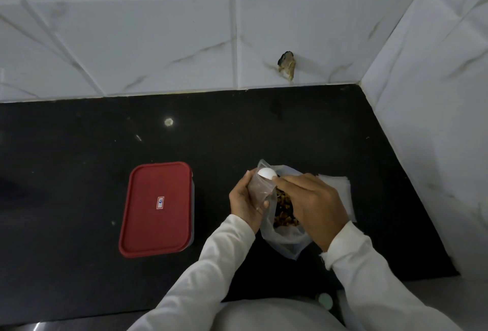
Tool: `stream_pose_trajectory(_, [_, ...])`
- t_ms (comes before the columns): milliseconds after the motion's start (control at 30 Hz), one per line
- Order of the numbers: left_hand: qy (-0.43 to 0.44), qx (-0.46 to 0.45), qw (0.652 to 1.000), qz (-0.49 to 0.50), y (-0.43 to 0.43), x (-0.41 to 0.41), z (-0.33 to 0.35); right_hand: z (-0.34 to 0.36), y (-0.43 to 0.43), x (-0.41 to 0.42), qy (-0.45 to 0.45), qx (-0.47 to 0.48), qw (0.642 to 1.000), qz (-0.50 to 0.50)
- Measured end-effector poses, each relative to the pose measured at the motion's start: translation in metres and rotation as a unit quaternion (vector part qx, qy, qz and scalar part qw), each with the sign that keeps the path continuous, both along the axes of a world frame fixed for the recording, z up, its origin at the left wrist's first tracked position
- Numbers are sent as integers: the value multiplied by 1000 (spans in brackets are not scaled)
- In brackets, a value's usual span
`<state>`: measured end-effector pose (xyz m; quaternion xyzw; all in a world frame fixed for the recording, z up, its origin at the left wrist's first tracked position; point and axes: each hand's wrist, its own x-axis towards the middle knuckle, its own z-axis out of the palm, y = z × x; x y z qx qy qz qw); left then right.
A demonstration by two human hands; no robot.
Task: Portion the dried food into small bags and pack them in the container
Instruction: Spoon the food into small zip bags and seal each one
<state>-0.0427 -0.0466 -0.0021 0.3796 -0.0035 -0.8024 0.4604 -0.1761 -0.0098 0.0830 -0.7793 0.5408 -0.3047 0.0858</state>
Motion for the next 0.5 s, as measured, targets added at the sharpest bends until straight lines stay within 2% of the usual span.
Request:
stream_pose_trajectory(67, [-6,-3,1000,-1,0,0,2,-3,0,-3,-86,49,994,-39])
stream_pose_trajectory(167, [-14,-8,1000,-1,1,1,3,-14,-2,-9,-137,66,984,-90])
stream_pose_trajectory(300, [-23,-19,1000,-3,3,3,3,-16,-2,-8,-197,16,970,-140])
stream_pose_trajectory(400, [-27,-14,1000,-4,6,4,2,-16,3,-22,-176,54,972,-143])
stream_pose_trajectory(500, [-37,2,999,-2,9,4,2,-34,5,-35,-111,87,976,-166])
